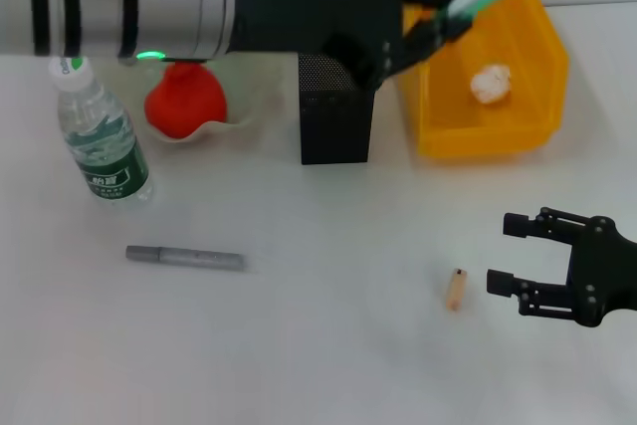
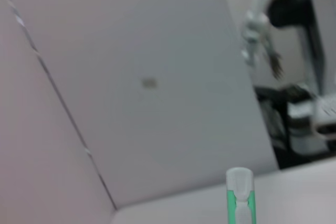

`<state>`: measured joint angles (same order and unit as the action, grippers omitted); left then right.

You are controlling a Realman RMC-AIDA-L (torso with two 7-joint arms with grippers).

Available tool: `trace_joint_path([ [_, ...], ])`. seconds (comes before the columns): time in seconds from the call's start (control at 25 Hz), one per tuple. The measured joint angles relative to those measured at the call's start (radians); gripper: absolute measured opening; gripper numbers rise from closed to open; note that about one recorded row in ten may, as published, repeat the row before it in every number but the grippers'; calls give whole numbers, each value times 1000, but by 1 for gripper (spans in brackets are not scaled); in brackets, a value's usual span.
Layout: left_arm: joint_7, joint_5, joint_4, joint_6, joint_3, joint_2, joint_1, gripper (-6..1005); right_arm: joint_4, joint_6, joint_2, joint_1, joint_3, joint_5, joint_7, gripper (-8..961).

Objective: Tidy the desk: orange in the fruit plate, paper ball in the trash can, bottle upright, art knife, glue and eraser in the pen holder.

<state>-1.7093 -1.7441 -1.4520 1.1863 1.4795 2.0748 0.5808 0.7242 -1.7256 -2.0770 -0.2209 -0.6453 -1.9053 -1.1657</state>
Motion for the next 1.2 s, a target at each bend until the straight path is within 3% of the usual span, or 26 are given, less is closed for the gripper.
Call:
trace_joint_path([
  [0.24,195,207,2,-345,194,2,-109,228,-9,0,0,-2,2,0,0,785],
  [0.32,292,280,17,-511,310,3,-130,230,-10,0,0,-3,2,0,0,785],
  [0.36,292,280,17,-511,310,3,-130,231,-11,0,0,-3,2,0,0,785],
  [0.52,451,426,112,-766,451,5,-94,234,-12,0,0,-4,2,0,0,785],
  [0.84,669,717,324,-858,483,5,23,241,-15,0,0,-5,3,0,0,785],
  [1.2,1003,1158,555,-676,411,5,72,249,-14,11,0,-5,-3,0,1,784],
])
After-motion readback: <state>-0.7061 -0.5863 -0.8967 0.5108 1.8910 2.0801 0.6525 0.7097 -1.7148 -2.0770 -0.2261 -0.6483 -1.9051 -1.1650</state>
